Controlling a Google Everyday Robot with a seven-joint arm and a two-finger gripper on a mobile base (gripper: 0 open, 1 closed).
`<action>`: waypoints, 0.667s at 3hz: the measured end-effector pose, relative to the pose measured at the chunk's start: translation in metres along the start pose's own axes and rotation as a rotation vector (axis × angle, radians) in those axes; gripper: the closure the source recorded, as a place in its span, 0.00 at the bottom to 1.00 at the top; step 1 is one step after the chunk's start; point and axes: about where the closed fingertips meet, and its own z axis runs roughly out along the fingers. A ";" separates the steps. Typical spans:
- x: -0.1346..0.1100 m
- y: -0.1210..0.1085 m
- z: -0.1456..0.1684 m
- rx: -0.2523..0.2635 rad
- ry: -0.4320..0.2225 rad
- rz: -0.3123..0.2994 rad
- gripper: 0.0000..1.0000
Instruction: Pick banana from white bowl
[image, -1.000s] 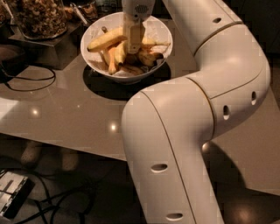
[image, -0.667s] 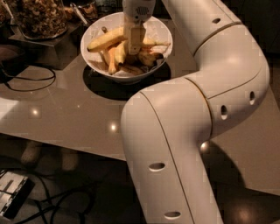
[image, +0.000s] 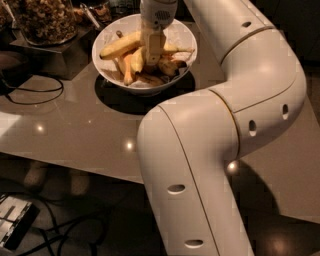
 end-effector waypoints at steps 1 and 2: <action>-0.001 0.002 0.005 -0.016 -0.016 -0.001 0.47; -0.002 0.001 0.000 -0.016 -0.017 -0.001 0.46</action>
Offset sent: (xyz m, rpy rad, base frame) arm -0.0364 -0.0190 -0.0050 -0.0447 0.1872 0.0423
